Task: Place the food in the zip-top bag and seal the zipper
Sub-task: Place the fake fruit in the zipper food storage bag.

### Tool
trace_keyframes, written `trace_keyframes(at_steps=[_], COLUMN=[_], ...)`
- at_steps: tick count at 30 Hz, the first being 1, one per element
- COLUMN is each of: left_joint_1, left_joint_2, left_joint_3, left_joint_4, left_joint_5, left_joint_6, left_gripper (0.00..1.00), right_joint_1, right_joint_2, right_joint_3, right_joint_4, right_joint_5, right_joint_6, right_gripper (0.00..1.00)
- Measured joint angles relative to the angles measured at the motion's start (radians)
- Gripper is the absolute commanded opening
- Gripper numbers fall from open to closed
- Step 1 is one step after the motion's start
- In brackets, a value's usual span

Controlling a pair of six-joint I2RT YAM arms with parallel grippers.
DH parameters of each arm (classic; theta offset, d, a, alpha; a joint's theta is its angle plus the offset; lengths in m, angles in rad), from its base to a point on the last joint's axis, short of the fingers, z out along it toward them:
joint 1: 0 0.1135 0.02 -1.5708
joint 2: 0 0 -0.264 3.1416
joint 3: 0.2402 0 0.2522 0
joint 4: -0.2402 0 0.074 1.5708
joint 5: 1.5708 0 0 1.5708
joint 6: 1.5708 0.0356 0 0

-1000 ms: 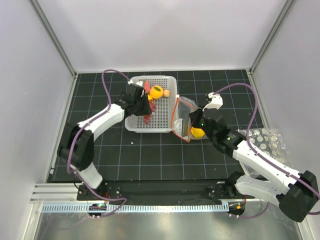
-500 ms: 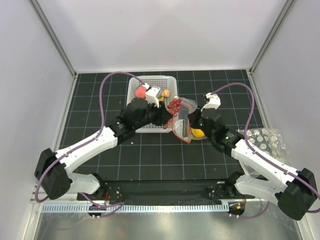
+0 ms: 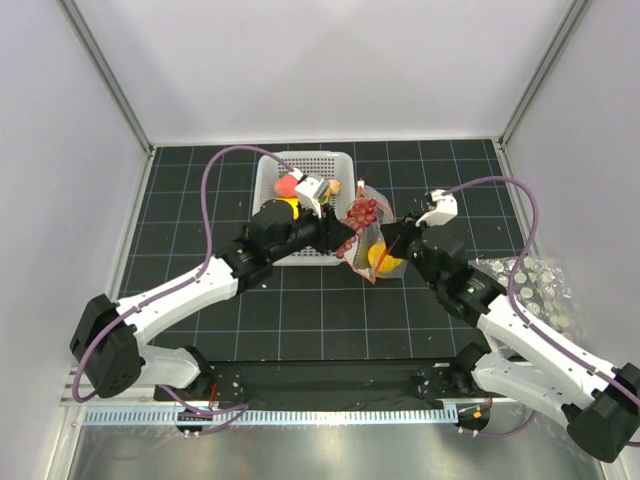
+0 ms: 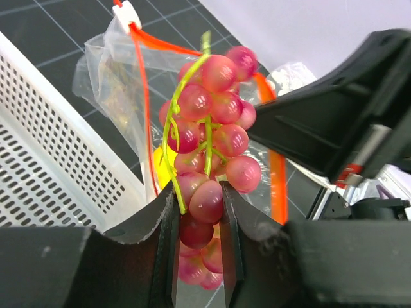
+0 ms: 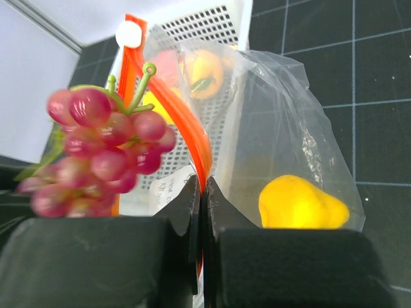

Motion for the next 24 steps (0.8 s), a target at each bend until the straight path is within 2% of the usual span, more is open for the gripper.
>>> trace_keyframes(at_steps=[5,10,14,19,22,23,24], left_joint_1=[0.000,-0.010,-0.046,-0.069,-0.068,-0.067,-0.066], left_joint_2=[0.046,0.114,0.163,0.167,0.187,0.199,0.214], left_joint_3=[0.004,0.090,0.165,0.174,0.195,0.209,0.223], left_joint_4=[-0.002,-0.063,-0.107,-0.153,-0.185,-0.196,-0.209], left_joint_5=[0.019,0.021,0.013,0.000,-0.013,-0.016,-0.021], left_joint_6=[-0.008,0.000,0.021,0.033,0.036,0.036,0.036], left_gripper=[0.30,0.30,0.31,0.32,0.41,0.53,0.58], right_joint_1=[0.000,0.000,0.000,-0.001,-0.001,-0.001,-0.002], right_joint_2=[-0.064,-0.074,-0.046,0.018,0.020,0.015,0.008], right_joint_3=[-0.036,-0.038,-0.038,-0.038,-0.038,-0.038,-0.039], right_joint_4=[0.026,0.039,0.050,0.061,0.064,0.064,0.063], right_joint_5=[-0.004,0.013,0.011,-0.027,-0.037,-0.034,-0.027], right_joint_6=[0.014,0.019,0.017,0.017,0.017,0.017,0.017], right_gripper=[0.01,0.01,0.01,0.01,0.01,0.01,0.01])
